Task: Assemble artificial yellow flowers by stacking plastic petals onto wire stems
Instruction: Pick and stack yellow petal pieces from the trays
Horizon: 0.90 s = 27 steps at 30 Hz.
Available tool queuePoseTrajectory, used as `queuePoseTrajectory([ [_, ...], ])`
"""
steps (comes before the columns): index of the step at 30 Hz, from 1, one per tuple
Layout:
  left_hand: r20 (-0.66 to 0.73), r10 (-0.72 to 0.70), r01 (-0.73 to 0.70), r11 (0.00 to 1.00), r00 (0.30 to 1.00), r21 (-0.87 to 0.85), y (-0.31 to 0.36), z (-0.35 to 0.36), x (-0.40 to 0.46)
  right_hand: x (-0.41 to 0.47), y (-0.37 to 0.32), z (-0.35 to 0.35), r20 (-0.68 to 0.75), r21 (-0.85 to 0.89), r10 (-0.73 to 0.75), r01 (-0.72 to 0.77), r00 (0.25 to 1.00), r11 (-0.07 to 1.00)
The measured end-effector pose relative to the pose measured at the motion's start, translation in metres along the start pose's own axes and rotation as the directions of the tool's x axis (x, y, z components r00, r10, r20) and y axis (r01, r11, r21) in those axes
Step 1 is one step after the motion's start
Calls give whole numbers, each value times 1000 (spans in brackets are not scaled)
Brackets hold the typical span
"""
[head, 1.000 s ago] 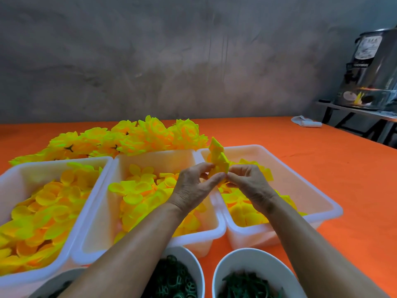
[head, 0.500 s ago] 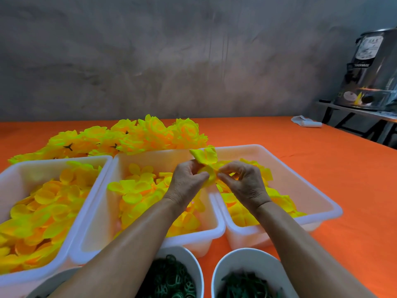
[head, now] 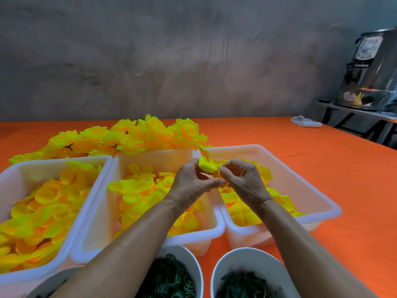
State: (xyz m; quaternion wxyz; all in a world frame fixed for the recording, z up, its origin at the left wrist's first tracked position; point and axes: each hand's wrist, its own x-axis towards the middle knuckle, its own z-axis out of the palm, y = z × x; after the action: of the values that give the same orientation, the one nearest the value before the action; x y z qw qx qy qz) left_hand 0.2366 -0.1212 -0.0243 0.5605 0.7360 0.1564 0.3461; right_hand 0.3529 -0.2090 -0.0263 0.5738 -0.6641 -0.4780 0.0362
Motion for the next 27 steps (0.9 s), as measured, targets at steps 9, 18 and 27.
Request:
queuePoseTrajectory([
  [9,-67,41,-35,996,997,87,-2,0,4,2,-2,-2,16,104,160,-161,987,982],
  [18,-222,14,-15,1000,975,-4,-2,-1,7,10,5,-8,-411,9,235,-254,881,967],
  [27,-236,75,-60,996,969,72,-2,3,7,17,18,-24,-639,7,403,-519,655,855],
])
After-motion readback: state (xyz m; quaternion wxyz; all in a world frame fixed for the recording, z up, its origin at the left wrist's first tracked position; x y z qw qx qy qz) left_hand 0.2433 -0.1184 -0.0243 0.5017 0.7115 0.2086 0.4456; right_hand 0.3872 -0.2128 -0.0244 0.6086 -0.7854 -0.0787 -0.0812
